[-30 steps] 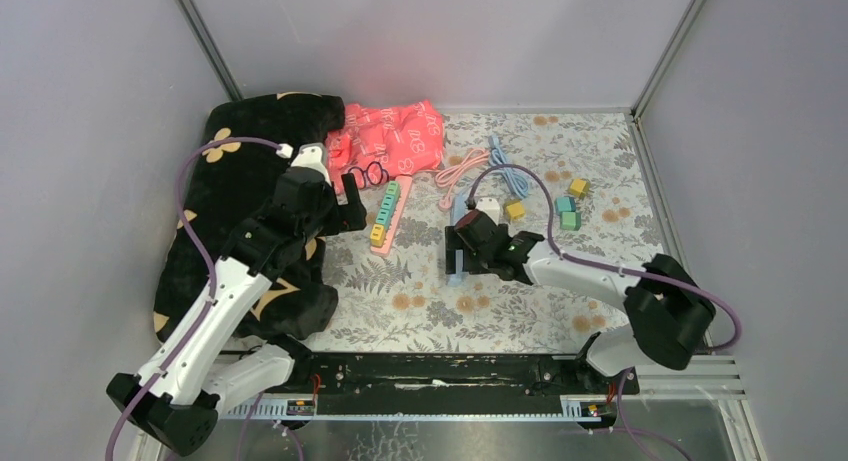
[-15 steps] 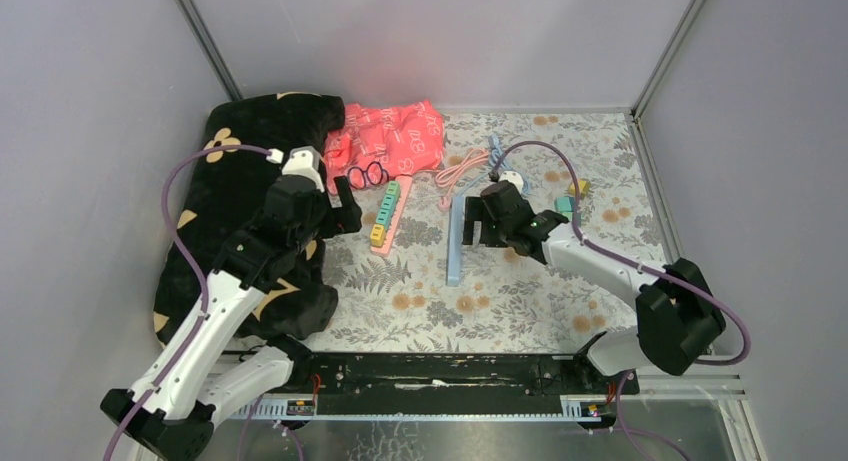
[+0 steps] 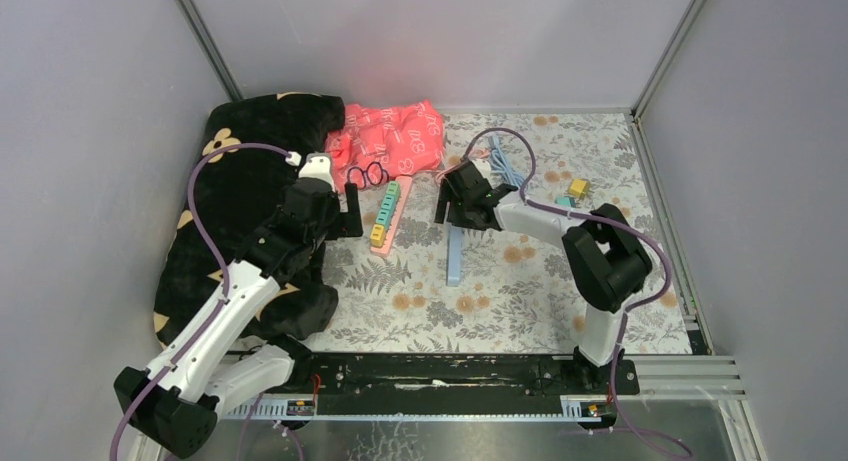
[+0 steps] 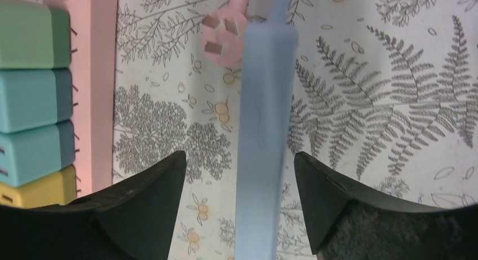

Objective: Insert the plug
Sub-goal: Adjust the socket at the center of the board.

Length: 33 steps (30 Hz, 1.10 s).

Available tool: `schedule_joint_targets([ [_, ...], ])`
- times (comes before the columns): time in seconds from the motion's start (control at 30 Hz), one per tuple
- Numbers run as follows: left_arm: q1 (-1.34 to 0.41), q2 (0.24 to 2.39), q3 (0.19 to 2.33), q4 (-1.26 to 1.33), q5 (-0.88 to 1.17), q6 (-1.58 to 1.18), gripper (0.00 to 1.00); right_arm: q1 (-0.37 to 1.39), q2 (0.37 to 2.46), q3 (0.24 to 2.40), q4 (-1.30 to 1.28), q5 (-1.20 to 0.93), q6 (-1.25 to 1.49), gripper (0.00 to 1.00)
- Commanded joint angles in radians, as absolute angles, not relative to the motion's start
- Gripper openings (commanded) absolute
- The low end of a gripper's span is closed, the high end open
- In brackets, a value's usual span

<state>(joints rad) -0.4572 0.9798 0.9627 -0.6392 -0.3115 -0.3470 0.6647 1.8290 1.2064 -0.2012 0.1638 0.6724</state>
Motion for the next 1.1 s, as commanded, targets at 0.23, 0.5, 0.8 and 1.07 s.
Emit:
schedule_joint_targets([
  [0.23,-0.445,0.948,0.922,-0.528,-0.286,-0.296,1.00,0.630,1.956,1.343,-0.199,0.261,0.699,0.59],
  [0.5,-0.436,0.947,0.917,-0.512,-0.219,-0.285,1.00,0.588,1.858,1.210,0.015,0.039,0.844,0.17],
  [0.8,-0.431,0.948,0.907,-0.510,-0.210,-0.284,1.00,0.588,1.770,0.981,0.442,-0.068,1.132,0.08],
  [1.07,-0.431,0.959,0.906,-0.509,-0.201,-0.282,1.00,0.588,1.619,0.692,0.521,-0.004,1.187,0.11],
])
